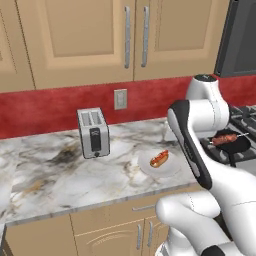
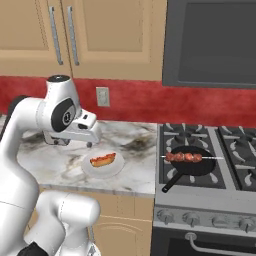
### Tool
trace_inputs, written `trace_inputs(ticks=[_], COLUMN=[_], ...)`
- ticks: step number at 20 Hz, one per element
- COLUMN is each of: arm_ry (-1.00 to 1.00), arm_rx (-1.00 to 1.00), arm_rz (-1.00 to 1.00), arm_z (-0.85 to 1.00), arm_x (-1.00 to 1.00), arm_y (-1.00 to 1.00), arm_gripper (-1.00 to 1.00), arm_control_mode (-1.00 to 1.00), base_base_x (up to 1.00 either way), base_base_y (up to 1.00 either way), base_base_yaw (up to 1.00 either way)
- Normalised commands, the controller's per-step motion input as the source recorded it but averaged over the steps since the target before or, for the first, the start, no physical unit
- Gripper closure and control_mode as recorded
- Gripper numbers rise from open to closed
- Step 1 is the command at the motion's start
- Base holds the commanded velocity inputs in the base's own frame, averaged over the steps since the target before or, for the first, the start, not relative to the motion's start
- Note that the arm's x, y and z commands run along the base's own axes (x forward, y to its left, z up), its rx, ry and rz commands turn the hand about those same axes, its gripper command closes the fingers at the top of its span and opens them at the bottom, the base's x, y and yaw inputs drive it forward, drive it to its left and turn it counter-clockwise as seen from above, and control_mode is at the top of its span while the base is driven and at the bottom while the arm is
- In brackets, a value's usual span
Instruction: Place the cold items (lemon and mango) from the fridge in one tupperware on the dining counter. Place the warm items (kebab skewer and hot dog) in the stove area in another tupperware.
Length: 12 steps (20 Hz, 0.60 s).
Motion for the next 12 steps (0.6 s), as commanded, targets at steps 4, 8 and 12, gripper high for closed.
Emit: trace_inputs(ticks=[4, 8, 12], arm_ry=[-0.11, -0.11, 0.01], arm_rx=[0.0, 0.0, 0.03], arm_rz=[-0.13, -0.3, -0.31], arm_z=[-0.33, -0.56, -0.52], arm_x=[0.13, 0.08, 0.51], arm_y=[0.02, 0.01, 0.0], arm_gripper=[-1.0, -1.0, -1.0], arm_control_mode=[-1.0, -1.0, -1.0], base_base_x=[0.0, 0.0, 0.0], base_base_y=[0.0, 0.0, 0.0], base_base_yaw=[0.0, 0.0, 0.0])
